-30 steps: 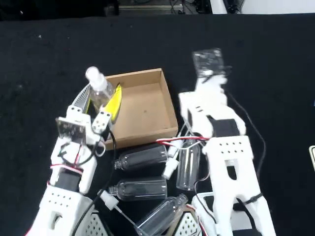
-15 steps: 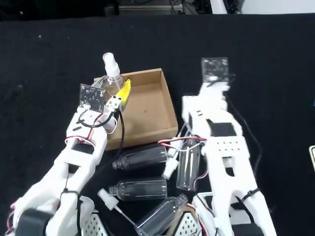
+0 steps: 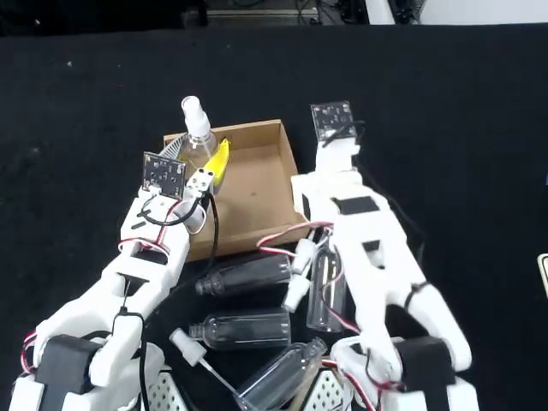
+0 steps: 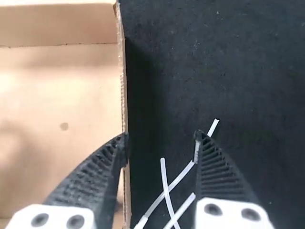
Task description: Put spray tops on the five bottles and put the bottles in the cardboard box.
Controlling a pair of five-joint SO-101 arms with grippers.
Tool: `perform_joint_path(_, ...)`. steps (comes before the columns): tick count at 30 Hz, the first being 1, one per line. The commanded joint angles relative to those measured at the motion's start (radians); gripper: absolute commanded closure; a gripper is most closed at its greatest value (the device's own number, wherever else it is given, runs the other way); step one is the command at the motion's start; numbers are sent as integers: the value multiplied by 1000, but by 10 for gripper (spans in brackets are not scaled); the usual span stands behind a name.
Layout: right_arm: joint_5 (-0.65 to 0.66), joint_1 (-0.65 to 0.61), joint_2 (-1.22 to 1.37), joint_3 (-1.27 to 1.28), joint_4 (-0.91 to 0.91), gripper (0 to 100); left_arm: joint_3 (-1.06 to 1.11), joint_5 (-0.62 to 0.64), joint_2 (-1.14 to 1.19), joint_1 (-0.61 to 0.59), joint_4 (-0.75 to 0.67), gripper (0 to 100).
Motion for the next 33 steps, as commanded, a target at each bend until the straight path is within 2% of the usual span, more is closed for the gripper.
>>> perform_joint_path(1, -2, -18, 41, -93, 26, 808, -53, 0, -5, -2, -26, 969)
perform_joint_path(4, -2, -18, 58, -88, 28, 813, -54, 0, -6, -2, -26, 970)
perform_joint_path(8, -2, -14, 76, -88, 31, 878, -54, 5, -6, -2, -26, 970)
perform_joint_path(10, -2, -12, 58, -91, 37, 868, -53, 5, -6, -2, -26, 970)
perform_joint_path(18, -25, -54, -229, -96, 227, 835, -45, 0, -5, -2, -26, 970)
perform_joint_path(23, -31, -138, -278, 33, 94, 835, -51, 0, -6, -1, -26, 970)
perform_joint_path(26, -31, -110, -229, 45, 38, 835, -48, 0, -6, -1, -26, 970)
perform_joint_path(33, -31, -35, -30, -48, 31, 835, -54, 0, -6, 5, -26, 970)
